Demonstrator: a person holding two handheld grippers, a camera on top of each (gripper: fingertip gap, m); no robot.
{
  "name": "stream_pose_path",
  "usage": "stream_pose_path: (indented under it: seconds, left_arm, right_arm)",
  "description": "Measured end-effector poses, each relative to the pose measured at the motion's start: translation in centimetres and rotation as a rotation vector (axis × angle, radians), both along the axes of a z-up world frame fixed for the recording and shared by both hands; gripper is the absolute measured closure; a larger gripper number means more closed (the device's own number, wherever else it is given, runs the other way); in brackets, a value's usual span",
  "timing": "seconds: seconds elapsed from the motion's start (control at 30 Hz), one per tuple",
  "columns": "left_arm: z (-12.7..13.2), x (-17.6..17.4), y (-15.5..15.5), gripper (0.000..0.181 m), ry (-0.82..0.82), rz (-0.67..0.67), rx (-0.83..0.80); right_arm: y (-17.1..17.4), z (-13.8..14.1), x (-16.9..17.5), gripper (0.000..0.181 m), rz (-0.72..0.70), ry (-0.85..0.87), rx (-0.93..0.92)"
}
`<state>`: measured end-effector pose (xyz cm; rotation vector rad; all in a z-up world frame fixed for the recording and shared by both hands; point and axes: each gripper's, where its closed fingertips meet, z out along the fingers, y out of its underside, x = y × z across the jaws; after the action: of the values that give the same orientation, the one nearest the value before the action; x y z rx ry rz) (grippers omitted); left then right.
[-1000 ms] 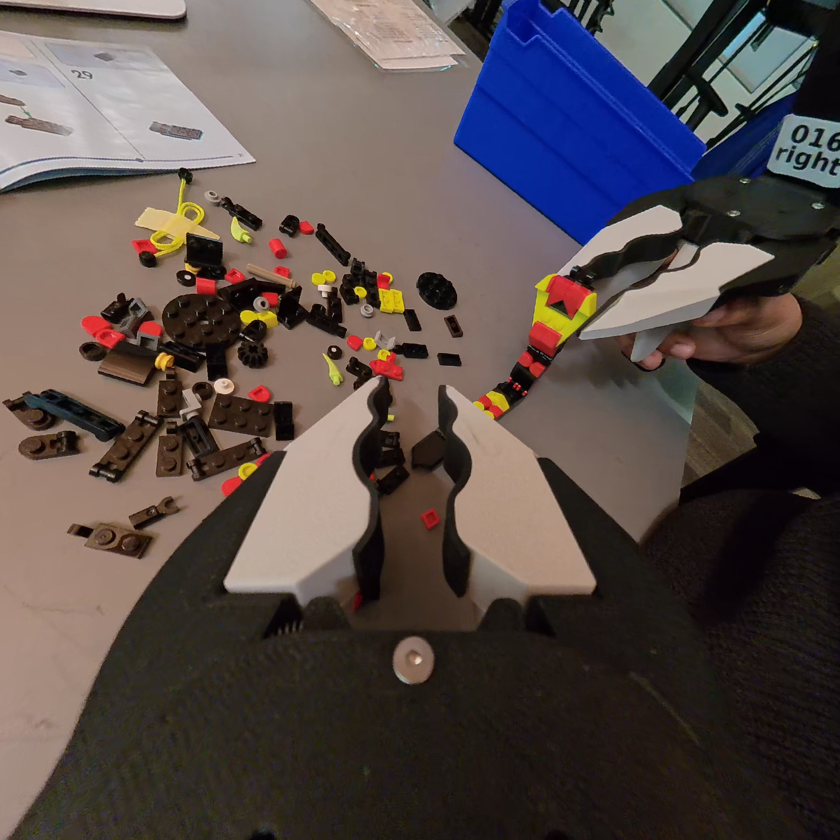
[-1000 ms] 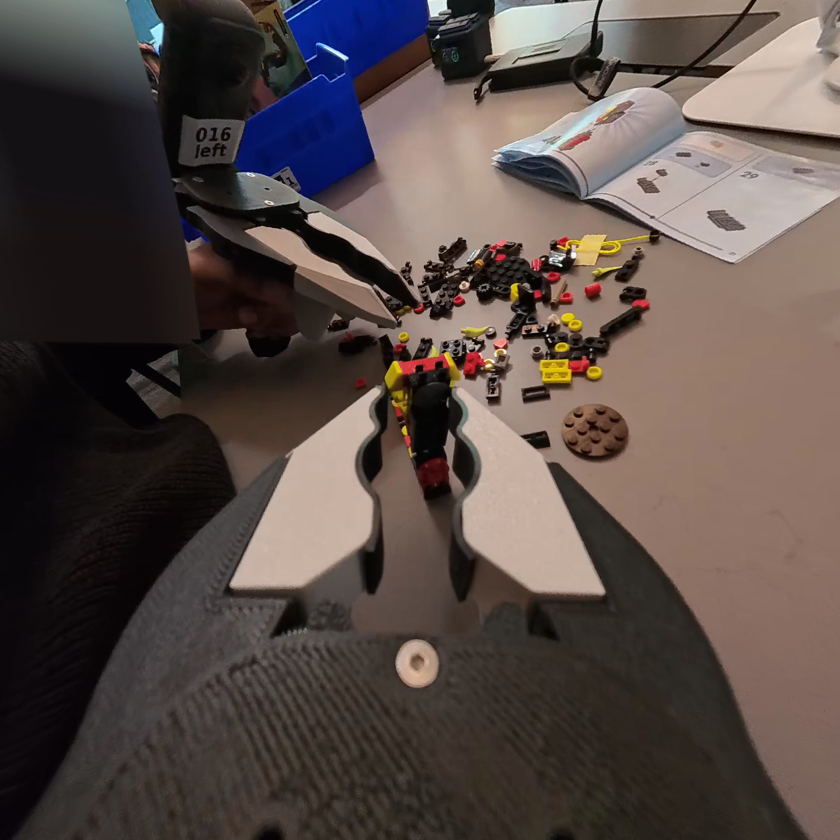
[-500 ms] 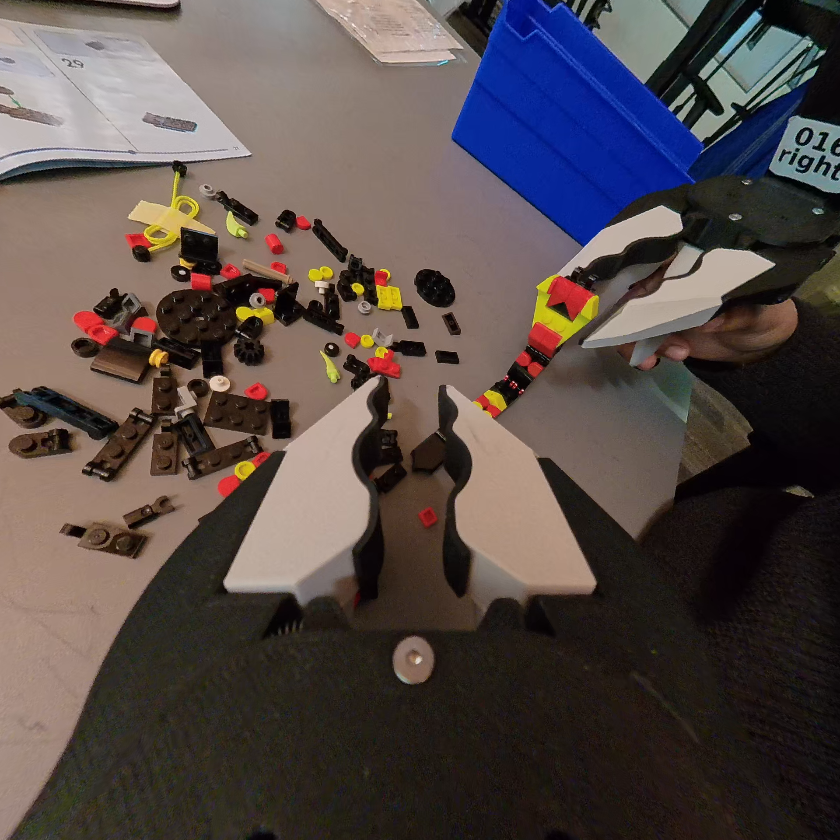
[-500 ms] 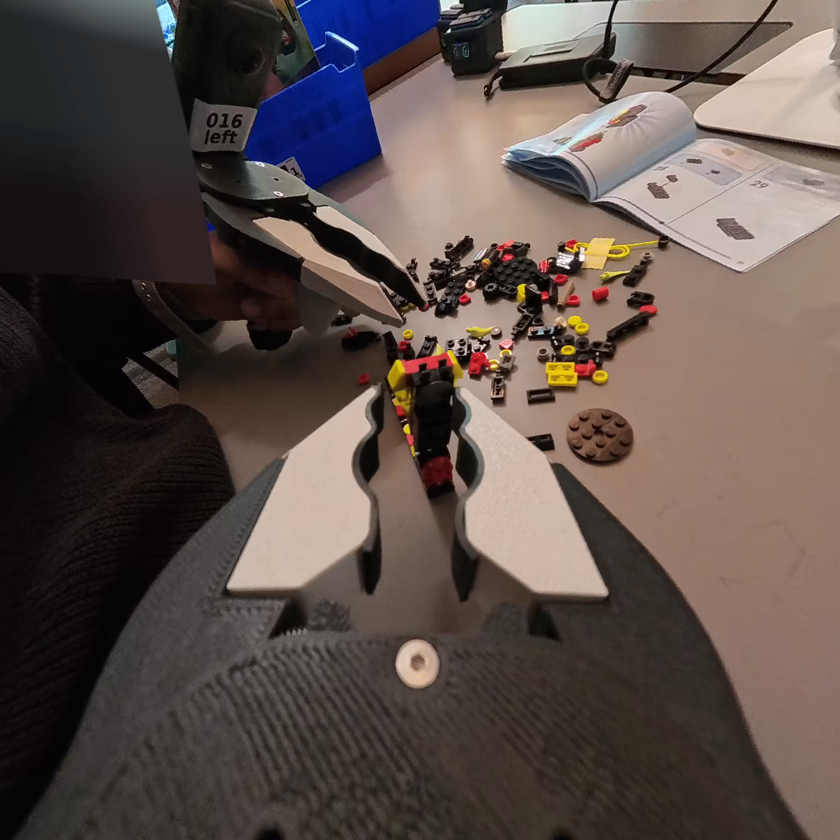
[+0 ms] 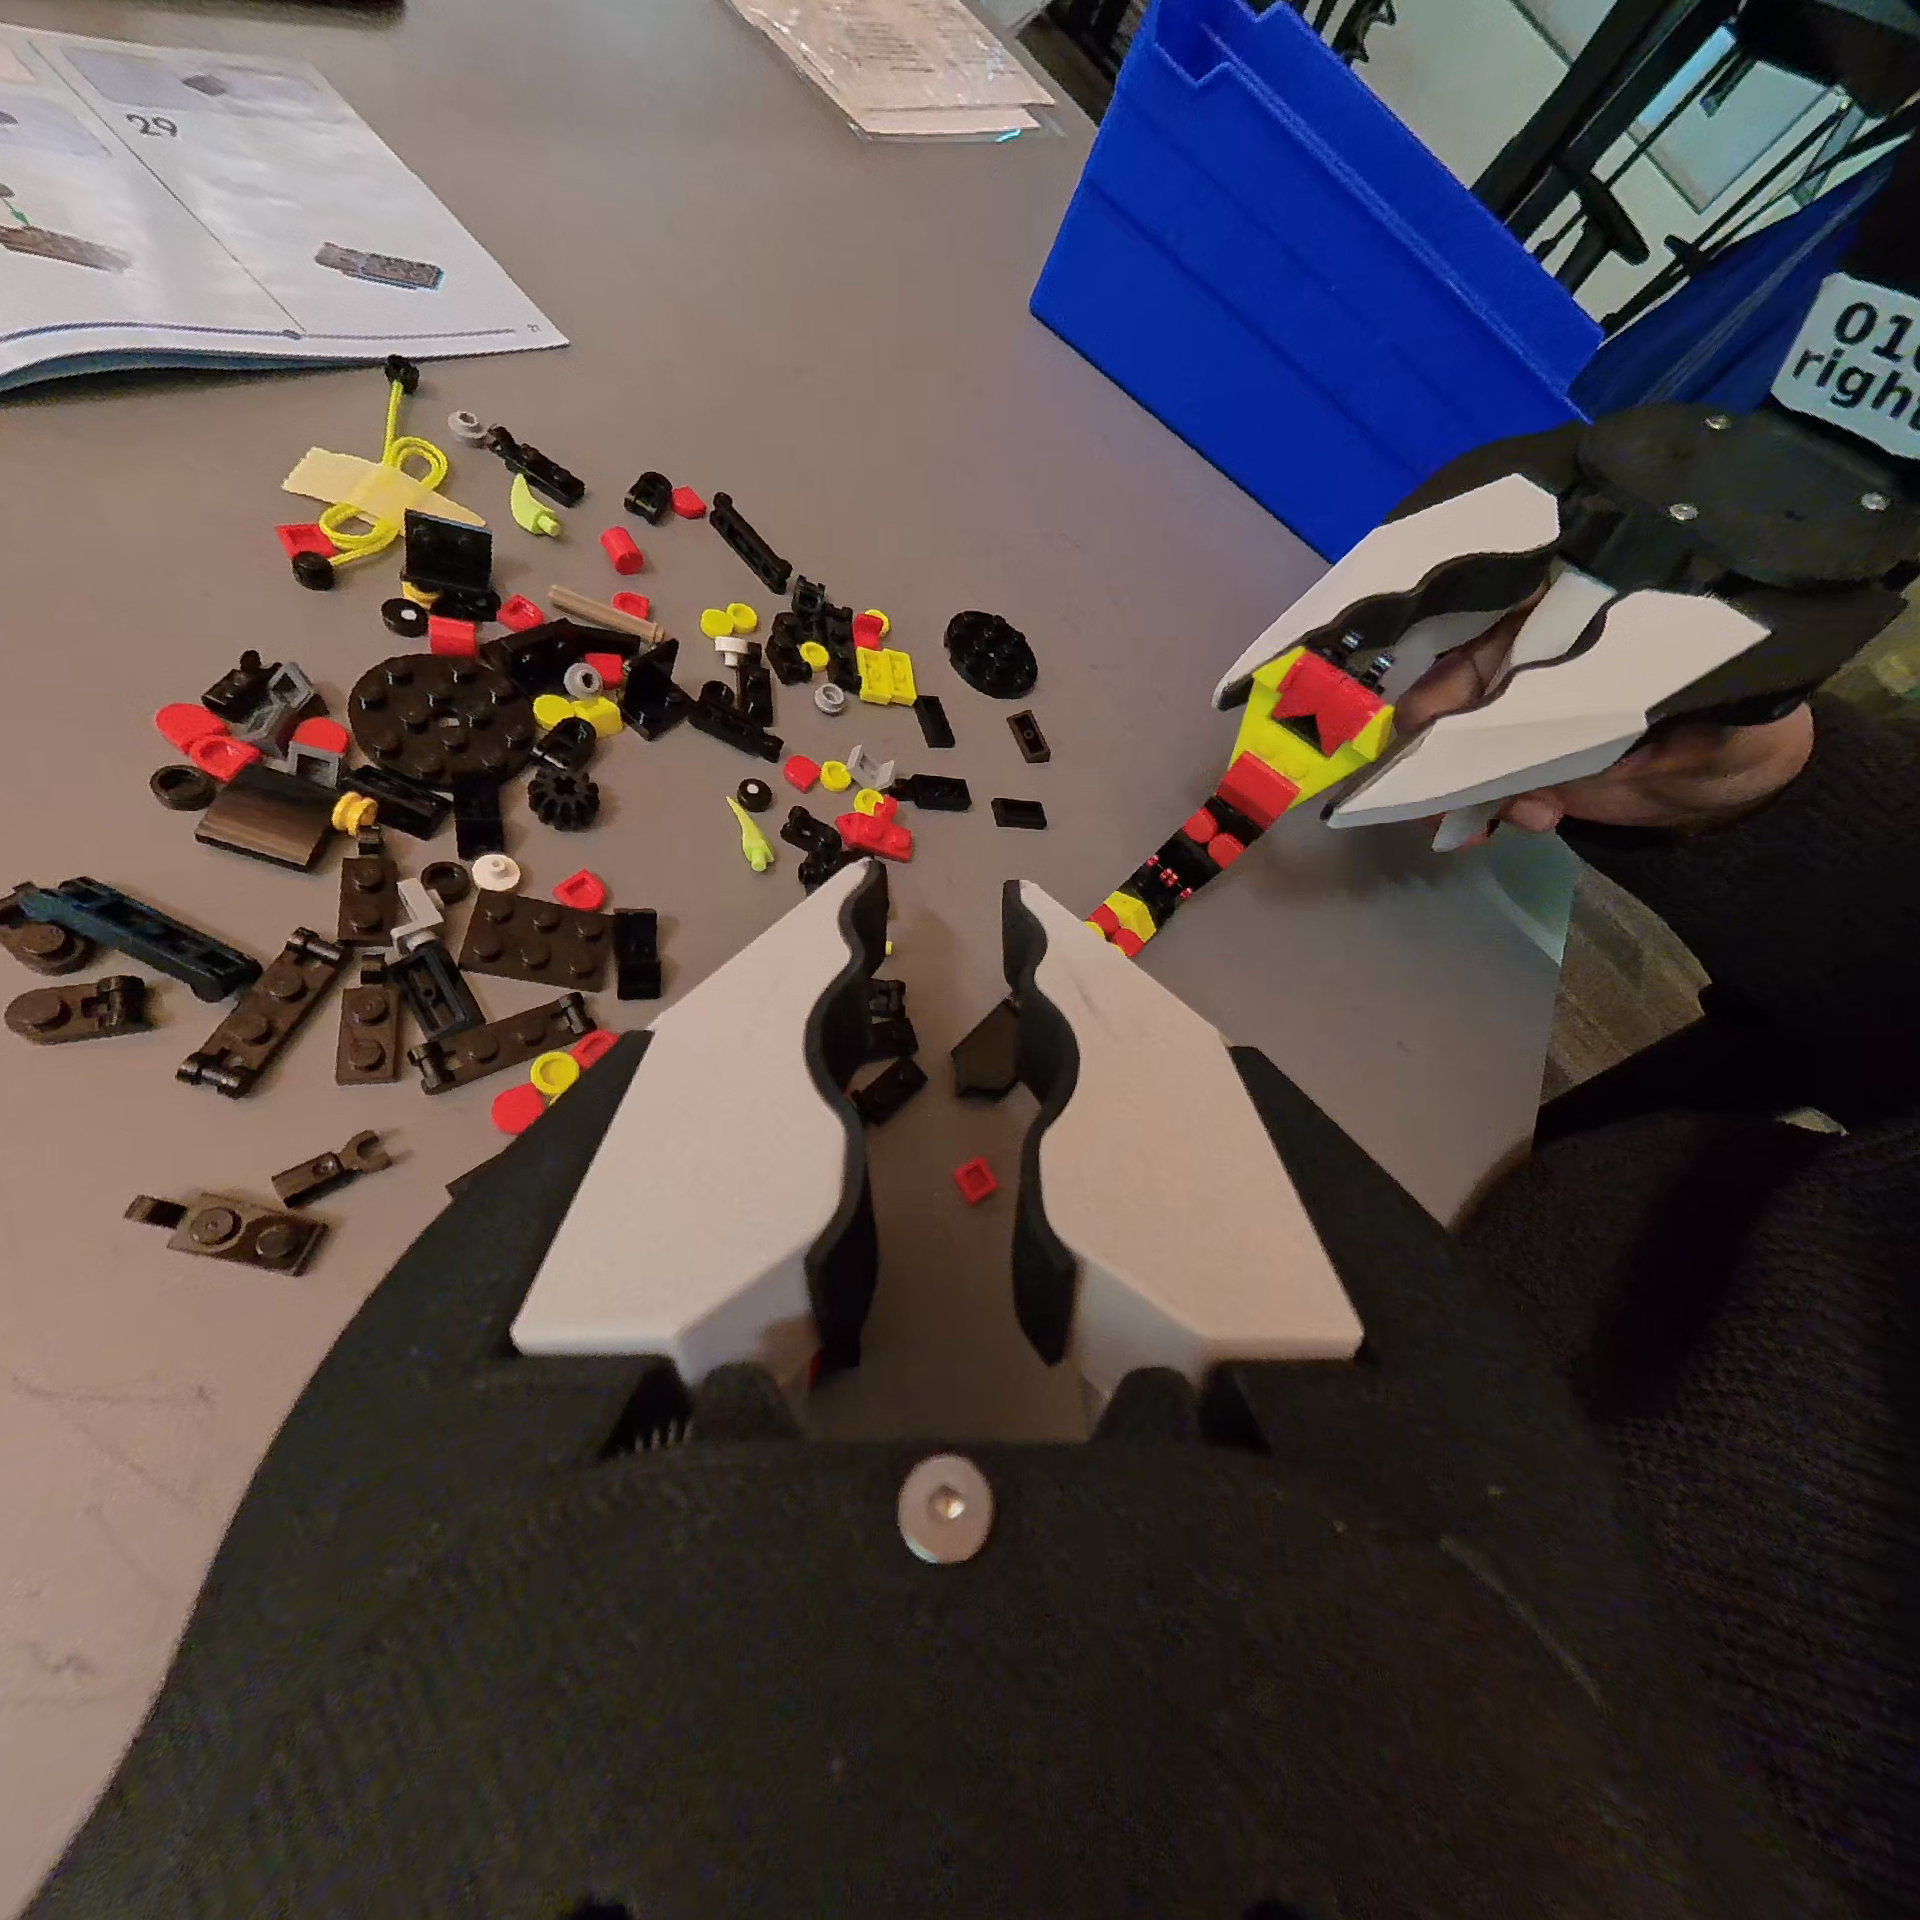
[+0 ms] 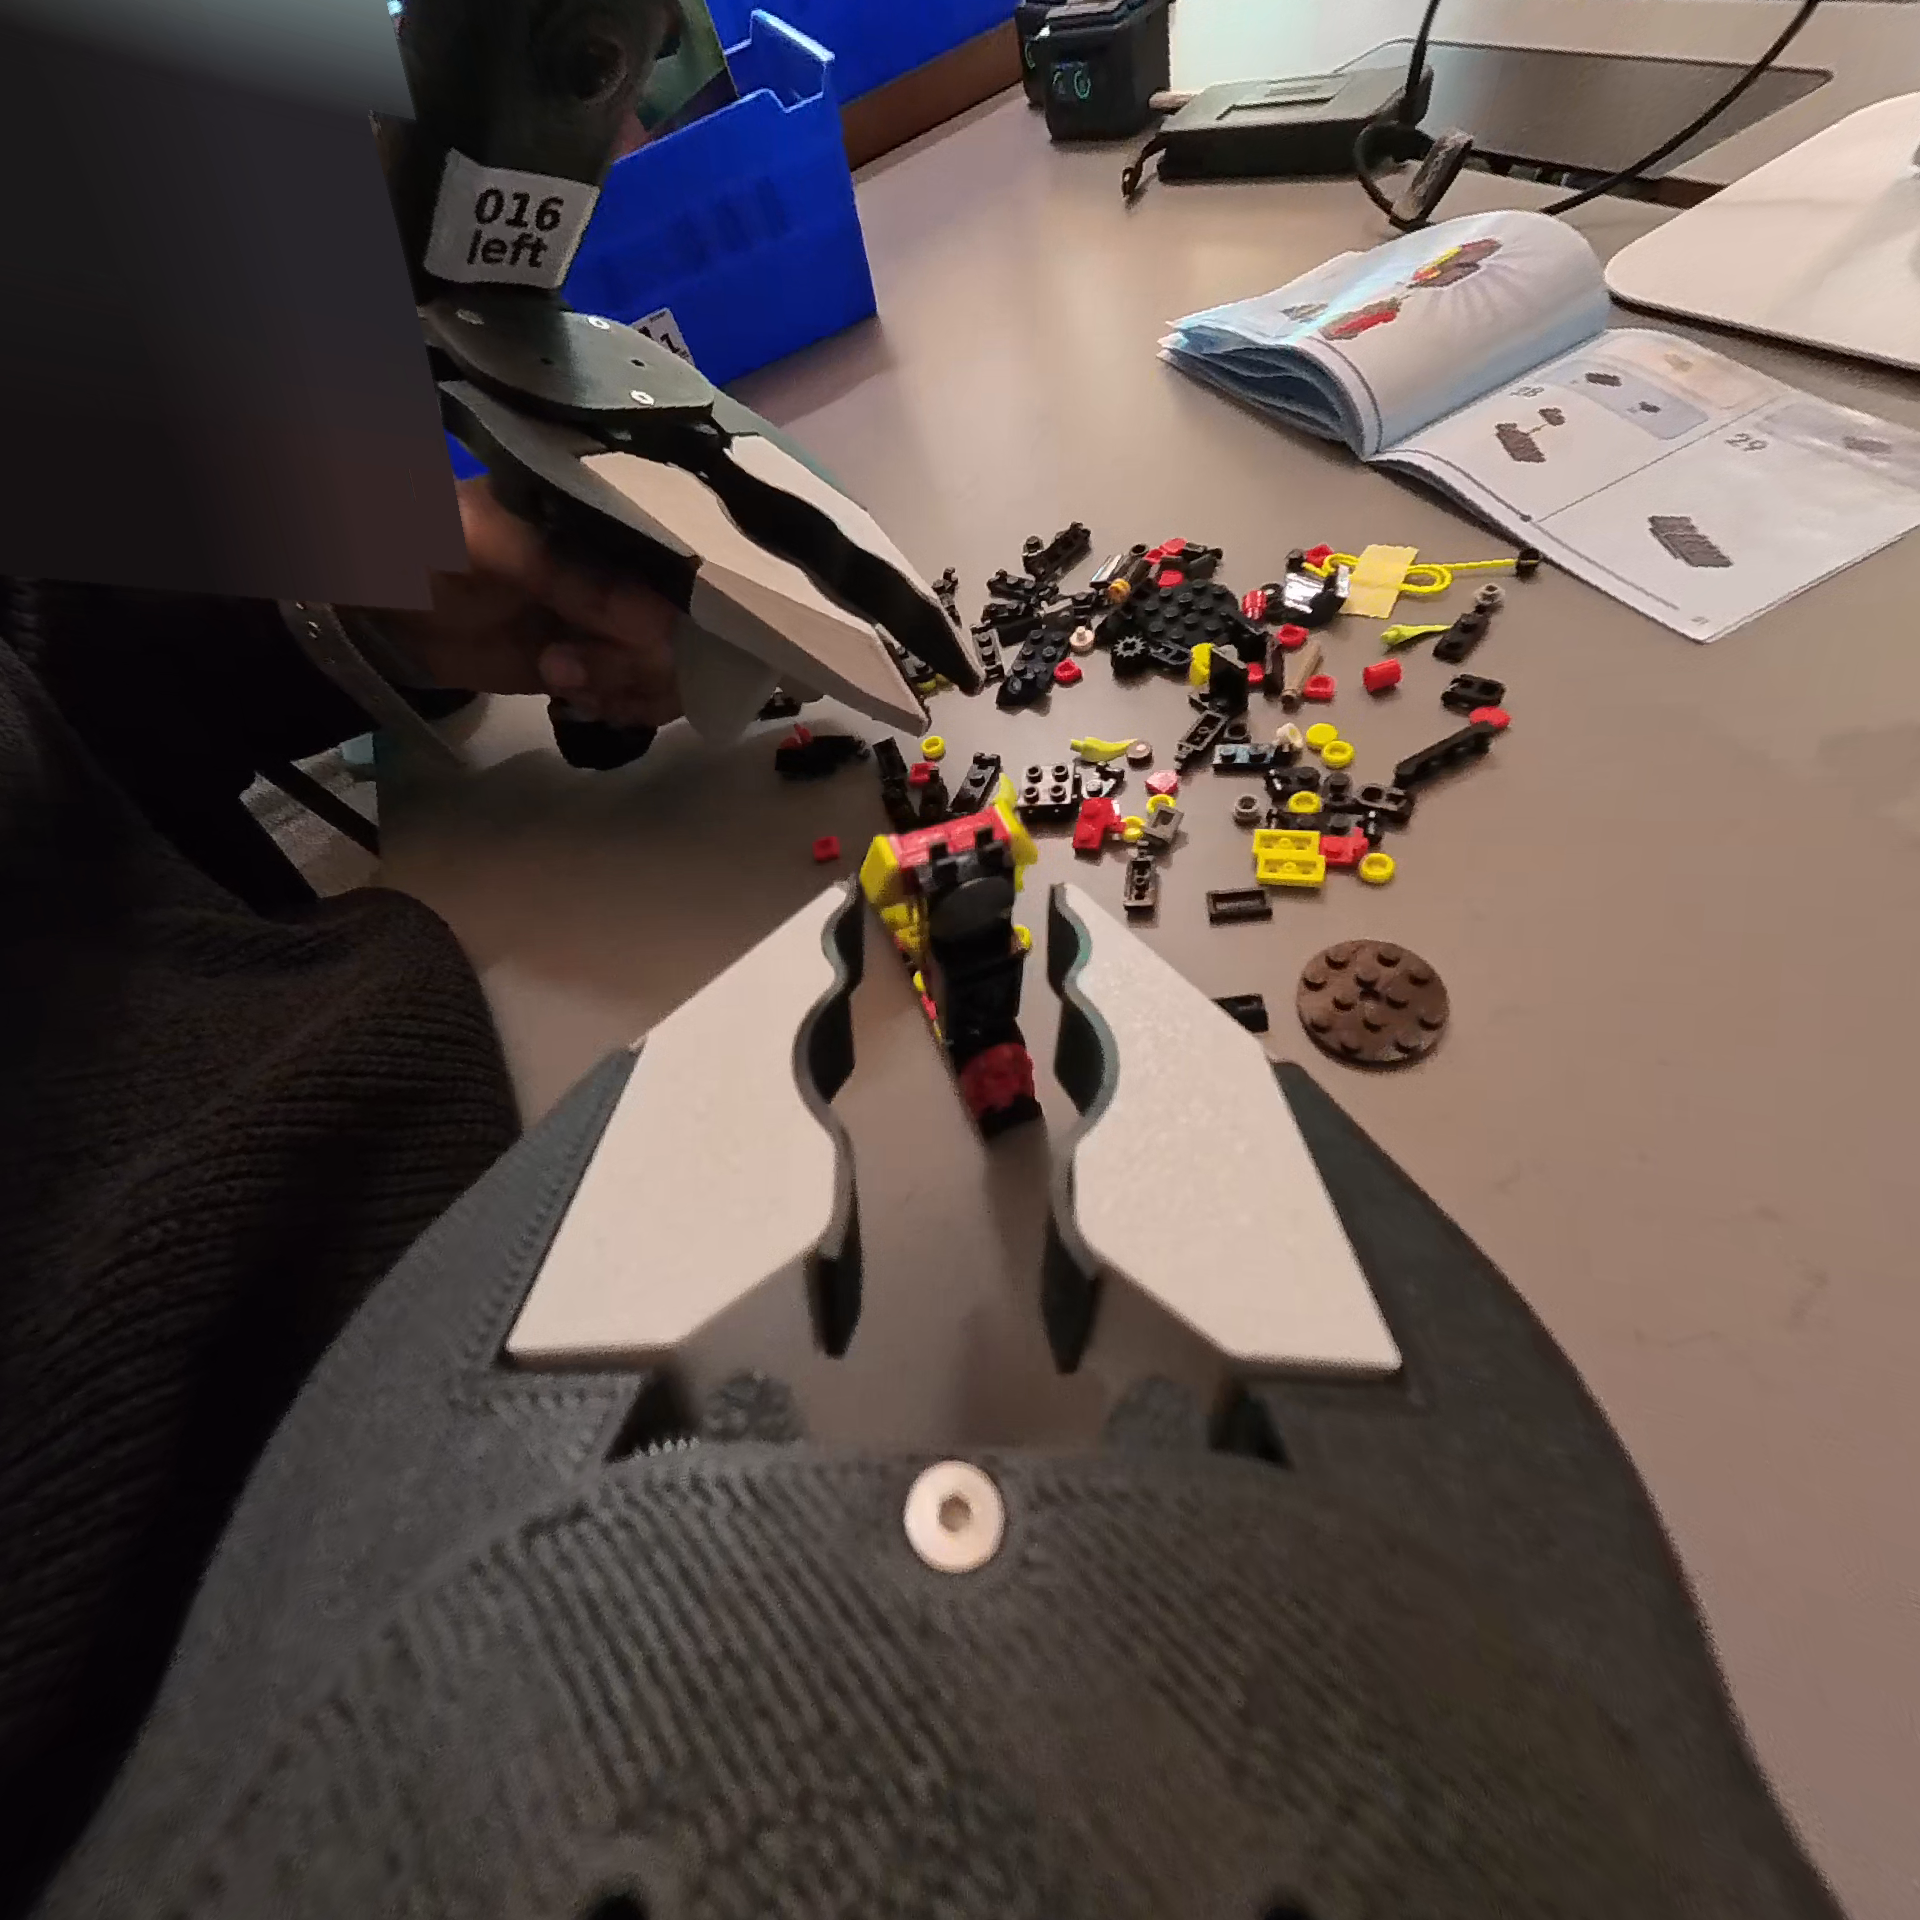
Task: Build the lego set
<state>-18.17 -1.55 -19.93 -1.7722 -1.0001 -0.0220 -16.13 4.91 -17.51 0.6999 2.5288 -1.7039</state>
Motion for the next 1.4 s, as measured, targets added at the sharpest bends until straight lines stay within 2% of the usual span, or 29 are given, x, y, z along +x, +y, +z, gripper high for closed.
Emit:
stream_pose_path:
  seconds: [0.53,0.77,1.03,1.27,1.4]
  left_arm:
    - [0.0,0.0,0.0,0.161,-0.008,-0.001,0.003]
    - [0.0,0.0,0.1,0.162,-0.007,-0.003,0.002]
    - [0.1,0.1,0.1,0.162,0.004,-0.007,-0.002]
    - [0.3,0.2,0.1,0.162,0.023,-0.007,-0.013]
    - [0.3,0.4,0.3,0.162,0.029,-0.016,-0.018]
  right_arm:
    - [-0.2,-0.7,0.4,0.143,0.02,-0.002,0.036]
    - [-0.3,-1.6,0.7,0.145,0.041,-0.001,0.083]
    - [-0.2,-2.1,0.7,0.157,0.042,0.016,0.13]
    - [1.2,0.4,-1.4,0.159,-0.074,0.06,0.031]
    - [3.7,2.6,-4.2,0.159,-0.239,0.131,-0.035]
